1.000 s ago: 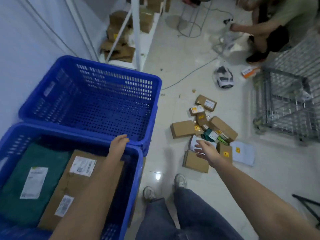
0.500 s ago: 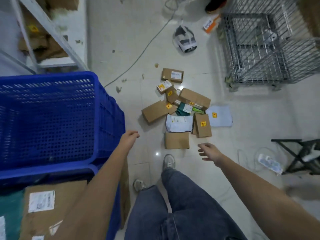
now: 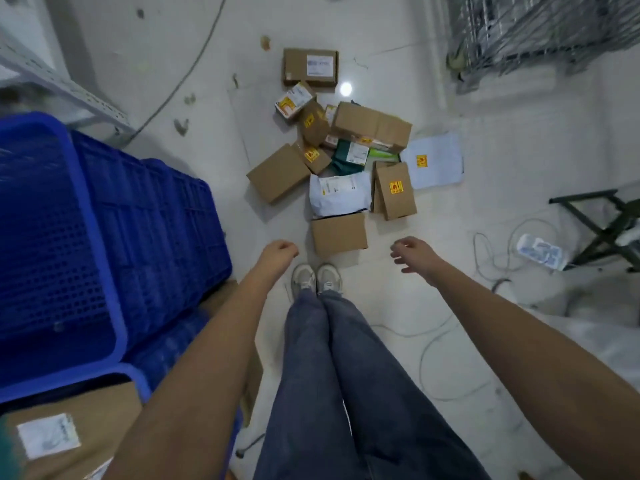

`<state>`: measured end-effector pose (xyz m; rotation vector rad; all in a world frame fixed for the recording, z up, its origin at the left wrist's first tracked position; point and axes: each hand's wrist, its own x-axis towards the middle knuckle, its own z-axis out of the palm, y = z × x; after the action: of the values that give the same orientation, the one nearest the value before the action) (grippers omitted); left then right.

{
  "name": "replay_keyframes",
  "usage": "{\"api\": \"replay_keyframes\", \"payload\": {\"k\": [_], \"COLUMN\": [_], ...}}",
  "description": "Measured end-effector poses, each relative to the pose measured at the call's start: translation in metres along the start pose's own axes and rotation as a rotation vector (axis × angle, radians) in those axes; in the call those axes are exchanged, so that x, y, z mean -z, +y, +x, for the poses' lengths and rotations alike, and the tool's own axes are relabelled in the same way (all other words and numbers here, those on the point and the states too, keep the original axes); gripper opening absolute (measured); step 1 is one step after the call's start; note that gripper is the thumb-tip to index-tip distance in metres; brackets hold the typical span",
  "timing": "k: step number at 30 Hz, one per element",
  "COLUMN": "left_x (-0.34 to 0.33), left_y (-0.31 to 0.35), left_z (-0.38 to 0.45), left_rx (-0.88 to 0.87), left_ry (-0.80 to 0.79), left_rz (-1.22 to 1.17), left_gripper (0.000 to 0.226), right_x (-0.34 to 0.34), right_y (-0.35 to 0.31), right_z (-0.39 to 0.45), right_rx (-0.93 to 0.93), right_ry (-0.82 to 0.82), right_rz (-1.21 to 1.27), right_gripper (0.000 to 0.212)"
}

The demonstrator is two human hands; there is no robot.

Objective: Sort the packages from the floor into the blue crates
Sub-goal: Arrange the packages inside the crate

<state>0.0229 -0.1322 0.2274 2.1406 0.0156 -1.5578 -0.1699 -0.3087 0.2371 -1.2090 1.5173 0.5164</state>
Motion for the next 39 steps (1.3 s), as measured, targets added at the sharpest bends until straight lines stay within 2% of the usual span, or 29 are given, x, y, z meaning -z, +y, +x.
{"api": "replay_keyframes", "payload": {"k": [3,11,15,19,22,29,36,39], "left_x": [-0.016,-0.083,-0.118,-0.147,-0.166,-0.192,-0.179,-0.167], "left_y": [-0.011,-0.083,-0.121,-0.141,-0.147,-0.147,-0.149,-0.147], "left_z": [0.047,0.227,0.314,0.379,0.412,0.429,0.413,0.397], "left_rx": [-0.008,0.055,0.124,0.178,0.137,0.169,0.235,0.342], "left_ry": [-0.050,-0.122,-0.128,-0.099,-0.090,-0.024,-0.025,-0.031], "left_rz": [0.079,0.274,0.172,0.074,0.026,-0.200,-0.308,-0.486], "left_gripper": [0.005,0.032,0.044,0.059,0.053,0.049,0.056,0.051], "right_x": [-0.017,-0.076,-0.096,-0.113,-0.122,-0.130,-0.124,-0.121], "right_y": [0.013,0.077,0.104,0.116,0.122,0.120,0.122,0.124], "right_z": [0.043,0.221,0.317,0.397,0.439,0.464,0.437,0.421], "right_rx": [-0.037,-0.052,-0.003,0.026,0.026,-0.073,-0.012,-0.146], "right_ry": [0.005,0.073,0.113,0.157,0.149,0.010,0.015,-0.014], "right_rz": [-0.001,-0.237,-0.303,-0.221,-0.228,-0.008,0.048,0.239], "right_gripper": [0.033,0.039,0.045,0.056,0.064,0.049,0.043,0.045]}}
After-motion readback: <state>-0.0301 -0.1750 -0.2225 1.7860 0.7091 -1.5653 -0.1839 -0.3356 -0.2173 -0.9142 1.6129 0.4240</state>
